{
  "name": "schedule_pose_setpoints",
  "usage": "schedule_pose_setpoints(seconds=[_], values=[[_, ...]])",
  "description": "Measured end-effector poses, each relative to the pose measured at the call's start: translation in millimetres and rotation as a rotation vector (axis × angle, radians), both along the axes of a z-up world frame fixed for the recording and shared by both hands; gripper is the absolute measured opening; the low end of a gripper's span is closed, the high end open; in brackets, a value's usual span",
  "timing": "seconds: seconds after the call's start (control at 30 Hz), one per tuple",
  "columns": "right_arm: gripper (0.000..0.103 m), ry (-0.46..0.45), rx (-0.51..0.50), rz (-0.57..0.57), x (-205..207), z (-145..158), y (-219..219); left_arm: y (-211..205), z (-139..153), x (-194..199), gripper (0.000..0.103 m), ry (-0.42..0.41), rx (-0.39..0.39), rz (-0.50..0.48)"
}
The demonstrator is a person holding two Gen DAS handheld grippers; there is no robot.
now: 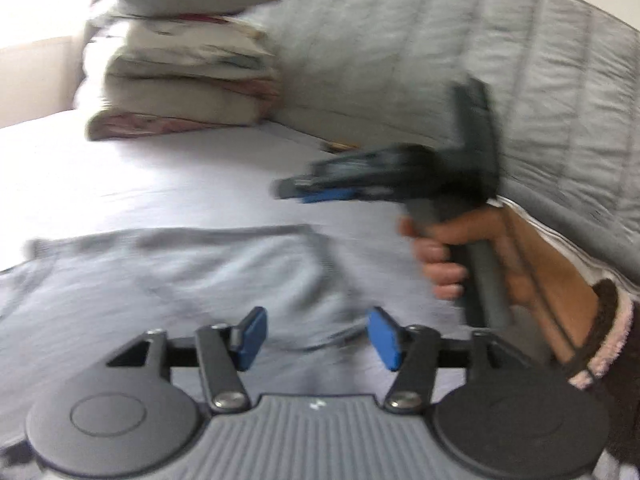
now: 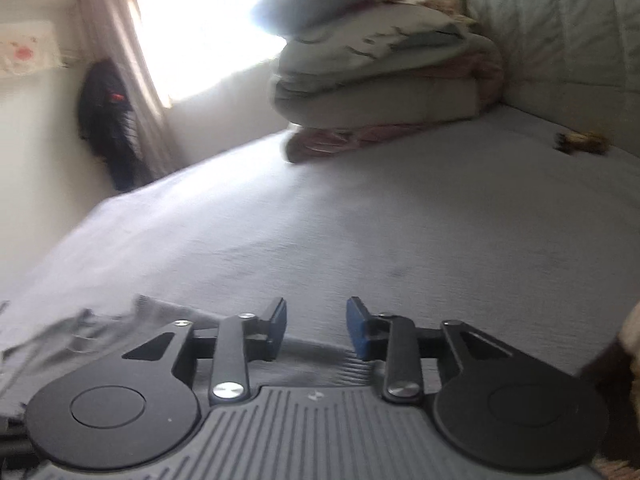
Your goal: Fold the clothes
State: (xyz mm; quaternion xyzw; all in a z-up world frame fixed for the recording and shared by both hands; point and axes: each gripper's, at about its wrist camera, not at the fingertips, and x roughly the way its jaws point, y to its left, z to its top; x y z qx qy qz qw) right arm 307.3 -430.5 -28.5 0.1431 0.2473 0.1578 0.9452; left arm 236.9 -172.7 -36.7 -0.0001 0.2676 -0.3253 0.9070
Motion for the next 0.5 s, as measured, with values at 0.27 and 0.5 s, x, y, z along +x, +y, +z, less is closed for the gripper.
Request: schedule_pose_setpoints(seconds=[0.27,0.5], values=[[0.040,0.026,-0.070,0.089,4,-8,31,156,8,28,0.066,-0.038,0.098,0.464],[0.040,0.004,-0.065,0.127,-2,-10,39,224,-7,64,0.067,-0.039,0.164,0.629]])
